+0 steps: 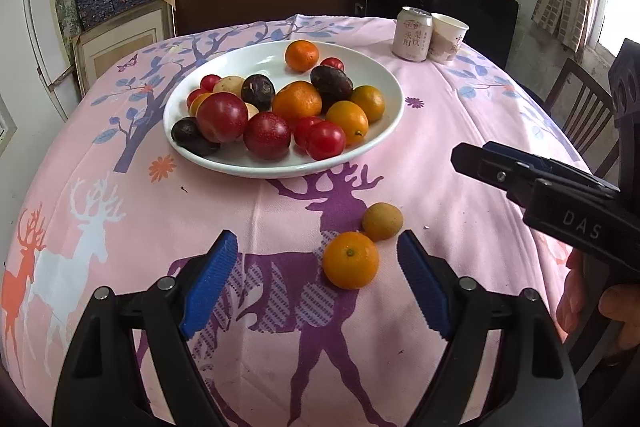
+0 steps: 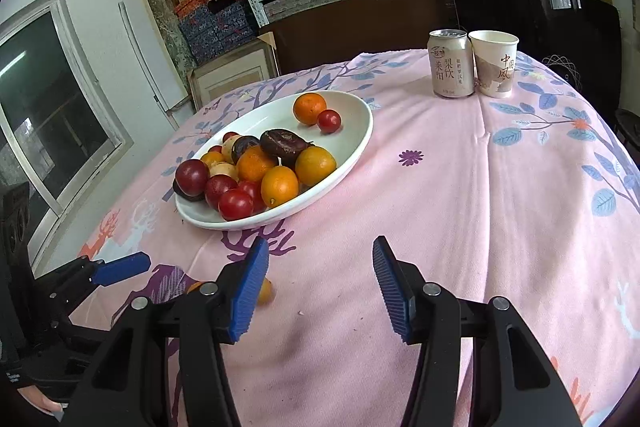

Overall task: Organize fruits
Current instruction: 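Grasp an orange with the left gripper while the right grasps a small yellow-brown fruit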

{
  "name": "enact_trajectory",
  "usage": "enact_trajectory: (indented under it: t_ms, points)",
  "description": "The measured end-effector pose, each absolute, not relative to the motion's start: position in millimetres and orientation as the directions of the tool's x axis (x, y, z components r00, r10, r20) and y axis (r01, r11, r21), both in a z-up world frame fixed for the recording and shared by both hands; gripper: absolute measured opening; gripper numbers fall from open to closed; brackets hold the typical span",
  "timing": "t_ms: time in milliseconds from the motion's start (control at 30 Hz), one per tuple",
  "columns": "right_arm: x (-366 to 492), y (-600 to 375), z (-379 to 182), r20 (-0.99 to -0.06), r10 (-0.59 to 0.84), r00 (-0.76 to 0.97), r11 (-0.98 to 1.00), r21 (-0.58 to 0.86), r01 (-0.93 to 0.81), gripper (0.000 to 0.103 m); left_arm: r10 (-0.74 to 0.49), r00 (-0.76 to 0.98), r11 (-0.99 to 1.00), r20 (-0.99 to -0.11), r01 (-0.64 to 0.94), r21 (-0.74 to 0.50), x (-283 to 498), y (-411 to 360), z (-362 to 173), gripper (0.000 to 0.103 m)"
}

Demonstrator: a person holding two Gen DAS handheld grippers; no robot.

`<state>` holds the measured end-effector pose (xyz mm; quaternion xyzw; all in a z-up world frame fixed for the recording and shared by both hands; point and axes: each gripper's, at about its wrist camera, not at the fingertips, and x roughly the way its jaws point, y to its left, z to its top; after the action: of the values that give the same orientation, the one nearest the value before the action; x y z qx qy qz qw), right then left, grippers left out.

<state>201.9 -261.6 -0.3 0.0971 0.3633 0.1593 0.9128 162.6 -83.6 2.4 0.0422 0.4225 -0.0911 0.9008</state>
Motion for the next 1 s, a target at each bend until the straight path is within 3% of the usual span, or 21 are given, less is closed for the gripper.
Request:
enact_trajectory:
  t_ms: [267,333,500,533,867,1000]
  points:
    - [202,-261,-1,-0.633,0.362,0.684,0.930,0.292,-0.222,0.055,-0.137,0.605,0.973,-0.784,0.230,0.008,160,-92,-12,0.079]
    - [202,-261,-1,-0.633,0.363,0.683,0.930,0.291,-0.224,0.055,-0.149,0.597,0.968,-0.788,0.250,0.006,161,-95,-15,0.062]
    - [202,-258,-2,-0.636,0.367,0.679,0.929,0.288,-0.233,0.055,-0.169,0.565,0.961,-0.808,0.276,-0.008,163,-98,-24,0.044]
    - [202,-258,-2,-0.636,0.368,0.678,0.929,0.286,-0.236,0.055,-0.174,0.564,0.960,-0.807,0.281,-0.011,163,-99,-25,0.034]
    - [197,-224,-12,-0.674,0.425,0.605,0.900,0.242,-0.362,0.056,-0.175,0.584,0.972,-0.793,0.232,-0.043,166,-71,-8,0.034]
    - [198,-197,-18,-0.720,0.377,0.583,0.908,0.162,-0.388,0.056,-0.154,0.604,0.979,-0.782,0.199,-0.040,168,-57,-3,0.034]
